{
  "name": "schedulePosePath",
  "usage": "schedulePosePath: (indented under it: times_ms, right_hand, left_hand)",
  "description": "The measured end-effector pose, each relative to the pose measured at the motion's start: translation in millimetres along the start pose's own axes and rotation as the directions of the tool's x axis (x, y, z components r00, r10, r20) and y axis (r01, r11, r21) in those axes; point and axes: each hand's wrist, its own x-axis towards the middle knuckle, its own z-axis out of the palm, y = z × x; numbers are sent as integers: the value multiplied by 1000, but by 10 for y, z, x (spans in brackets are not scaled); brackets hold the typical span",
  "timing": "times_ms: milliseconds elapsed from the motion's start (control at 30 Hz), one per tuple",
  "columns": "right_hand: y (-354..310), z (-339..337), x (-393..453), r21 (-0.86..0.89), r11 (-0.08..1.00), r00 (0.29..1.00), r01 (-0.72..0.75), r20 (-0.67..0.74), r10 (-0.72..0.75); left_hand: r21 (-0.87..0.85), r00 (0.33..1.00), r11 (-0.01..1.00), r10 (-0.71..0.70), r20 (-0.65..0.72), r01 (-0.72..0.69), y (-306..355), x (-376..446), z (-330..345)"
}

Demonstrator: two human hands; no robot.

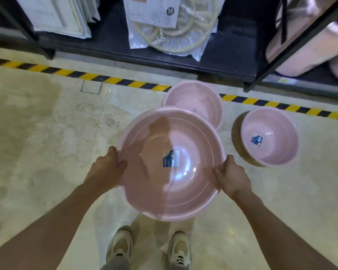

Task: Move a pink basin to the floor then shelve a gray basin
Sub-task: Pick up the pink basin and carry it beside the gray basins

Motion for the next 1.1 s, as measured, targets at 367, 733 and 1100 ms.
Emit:
schedulePosePath:
  times_ms: [367,733,1100]
  right_hand:
    - [70,-1519,265,116,993,997,-10,-79,19]
    - [-87,-1405,1619,125,987,995,-104,4,104]
    - [23,-891,2834,18,992,992,-125,36,124]
  left_hand:
    - [-45,992,994,97,-80,-101,1482,57,-700]
    - [85,986,987,144,-79,-137,1882,1583,-375]
    - [155,993,981,113,16,-114,1937,2585,146]
